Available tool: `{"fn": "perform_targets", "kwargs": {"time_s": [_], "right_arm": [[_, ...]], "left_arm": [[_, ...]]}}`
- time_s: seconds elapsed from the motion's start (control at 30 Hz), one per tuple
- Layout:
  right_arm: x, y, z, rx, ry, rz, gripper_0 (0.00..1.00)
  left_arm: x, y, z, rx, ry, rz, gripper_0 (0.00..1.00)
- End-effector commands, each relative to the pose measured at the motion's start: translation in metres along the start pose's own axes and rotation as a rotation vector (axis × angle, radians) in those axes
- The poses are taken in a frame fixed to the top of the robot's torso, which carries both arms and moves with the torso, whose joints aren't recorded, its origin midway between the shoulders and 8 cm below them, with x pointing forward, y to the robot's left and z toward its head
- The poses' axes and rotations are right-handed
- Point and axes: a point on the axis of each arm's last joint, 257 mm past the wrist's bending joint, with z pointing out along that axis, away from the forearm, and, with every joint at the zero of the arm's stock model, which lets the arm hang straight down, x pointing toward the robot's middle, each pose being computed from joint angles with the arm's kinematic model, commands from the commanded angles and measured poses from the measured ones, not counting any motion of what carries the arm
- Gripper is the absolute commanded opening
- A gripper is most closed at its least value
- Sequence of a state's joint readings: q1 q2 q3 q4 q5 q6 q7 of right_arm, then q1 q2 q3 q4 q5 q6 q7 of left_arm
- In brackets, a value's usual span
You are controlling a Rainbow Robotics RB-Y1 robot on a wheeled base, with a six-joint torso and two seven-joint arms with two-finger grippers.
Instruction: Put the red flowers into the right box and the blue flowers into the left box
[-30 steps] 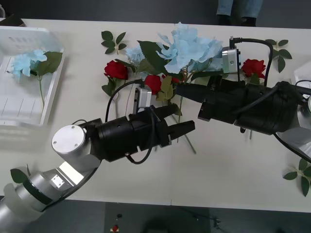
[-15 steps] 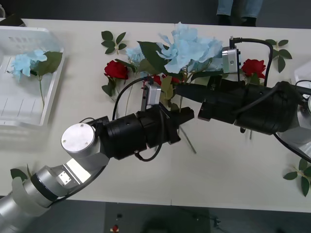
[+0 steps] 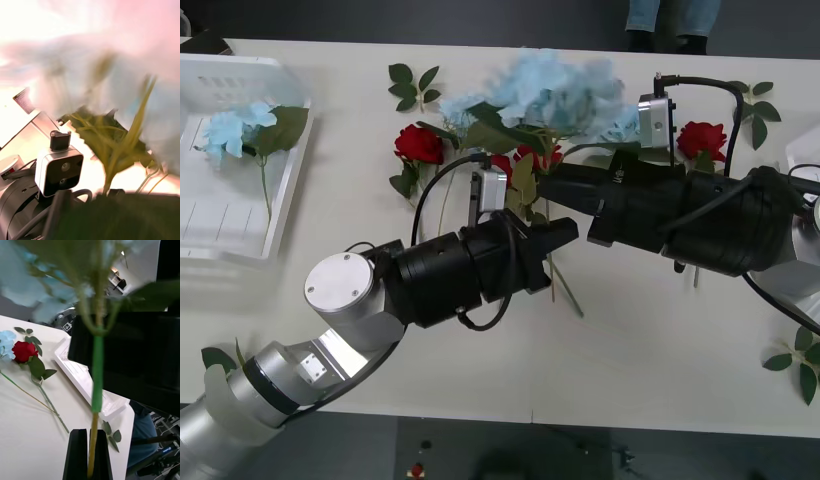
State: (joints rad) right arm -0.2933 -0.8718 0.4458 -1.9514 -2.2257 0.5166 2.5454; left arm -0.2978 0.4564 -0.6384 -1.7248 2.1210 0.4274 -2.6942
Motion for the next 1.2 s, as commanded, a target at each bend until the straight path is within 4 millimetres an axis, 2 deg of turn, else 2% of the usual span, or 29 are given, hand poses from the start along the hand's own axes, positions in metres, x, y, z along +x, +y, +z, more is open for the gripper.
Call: {"fn": "perform_targets", "kwargs": {"time_s": [0.03,0.17,0.4,0.6,0.63,0.73,0.77,0.8,0.83,0.9,1.0,1.1,1.2], "right_arm": [[-0.023,0.009,0.005,-0.025,-0.028,0.004,1.0],[-0.024,0.008,0.005,-0.022,-0.031,0.007,1.0],[-0.025,0.007,0.005,-0.018,-0.034,0.014,1.0],[-0.025,0.005,0.004,-0.011,-0.032,0.019,1.0],[-0.025,0.003,0.003,-0.007,-0.03,0.02,1.0],[-0.025,-0.006,-0.003,0.023,-0.02,0.02,1.0],[-0.025,-0.008,-0.005,0.031,-0.017,0.026,1.0],[-0.026,-0.013,-0.009,0.045,-0.007,0.045,1.0],[-0.024,-0.018,-0.014,0.059,0.011,0.066,1.0],[-0.022,-0.025,-0.023,0.084,0.034,0.098,1.0],[-0.016,-0.048,-0.047,0.154,0.098,0.164,1.0],[-0.006,-0.074,-0.072,0.224,0.158,0.232,1.0],[0.004,-0.113,-0.107,0.325,0.208,0.311,1.0]], "left_arm": [[-0.015,0.006,-0.006,-0.015,-0.025,0.015,0.0],[-0.034,0.024,-0.024,-0.051,-0.053,0.008,0.0],[-0.085,0.078,-0.083,-0.165,-0.085,0.069,0.0],[-0.132,0.145,-0.15,-0.324,-0.031,0.255,0.0],[-0.136,0.151,-0.157,-0.334,-0.018,0.272,0.0],[-0.163,0.196,-0.204,-0.438,0.042,0.363,0.0],[-0.168,0.203,-0.213,-0.458,0.05,0.374,0.0],[-0.176,0.221,-0.232,-0.502,0.072,0.391,0.0],[-0.183,0.239,-0.252,-0.554,0.077,0.361,0.0],[-0.194,0.262,-0.279,-0.632,0.08,0.321,0.0],[-0.217,0.304,-0.331,-0.789,0.079,0.271,0.0],[-0.234,0.328,-0.372,-0.911,0.09,0.259,0.0],[-0.256,0.344,-0.42,-1.044,0.093,0.257,0.0]]}}
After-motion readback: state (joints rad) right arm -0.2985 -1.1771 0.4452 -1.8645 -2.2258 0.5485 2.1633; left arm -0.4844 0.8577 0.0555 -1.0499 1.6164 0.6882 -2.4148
